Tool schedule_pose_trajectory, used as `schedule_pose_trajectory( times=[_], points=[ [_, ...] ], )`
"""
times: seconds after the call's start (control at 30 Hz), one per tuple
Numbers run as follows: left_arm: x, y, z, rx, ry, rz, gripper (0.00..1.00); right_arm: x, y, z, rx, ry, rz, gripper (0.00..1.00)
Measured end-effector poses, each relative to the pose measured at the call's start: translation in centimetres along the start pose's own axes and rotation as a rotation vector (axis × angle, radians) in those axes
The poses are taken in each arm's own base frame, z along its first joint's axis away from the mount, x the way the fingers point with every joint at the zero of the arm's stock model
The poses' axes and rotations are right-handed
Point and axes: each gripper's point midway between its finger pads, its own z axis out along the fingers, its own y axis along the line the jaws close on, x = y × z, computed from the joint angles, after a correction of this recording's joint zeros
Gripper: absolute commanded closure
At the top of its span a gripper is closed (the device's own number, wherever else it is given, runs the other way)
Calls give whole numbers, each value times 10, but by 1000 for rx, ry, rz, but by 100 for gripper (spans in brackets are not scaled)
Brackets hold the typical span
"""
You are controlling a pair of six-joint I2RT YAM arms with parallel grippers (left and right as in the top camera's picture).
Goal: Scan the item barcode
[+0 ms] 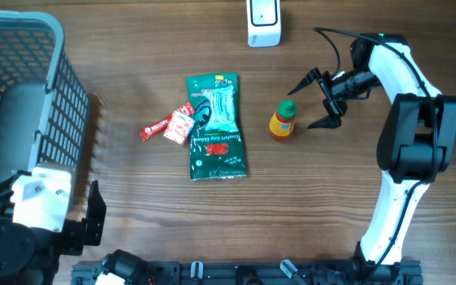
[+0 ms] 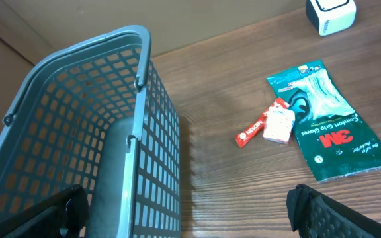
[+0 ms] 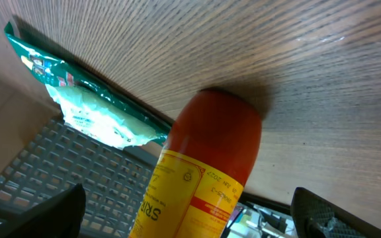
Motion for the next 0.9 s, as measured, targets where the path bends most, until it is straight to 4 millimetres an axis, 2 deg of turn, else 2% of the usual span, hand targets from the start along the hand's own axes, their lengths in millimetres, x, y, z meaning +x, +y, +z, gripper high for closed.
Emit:
schedule_pose_trajectory(
  times=[0.3, 0.7, 0.77, 0.8, 0.9],
  points=[
    [0, 0, 0, 0, 0, 0, 0, 1, 9, 11, 6, -9, -41, 0],
    [0, 0, 0, 0, 0, 0, 0, 26, 18, 44, 84, 28, -113, 1],
    [0, 0, 0, 0, 0, 0, 0, 26, 13, 48, 93, 35, -103, 1],
    [0, 0, 0, 0, 0, 0, 0, 25, 3, 52, 111, 41, -86, 1],
    [0, 0, 0, 0, 0, 0, 0, 24, -10, 60, 129, 52, -64, 5]
  ],
)
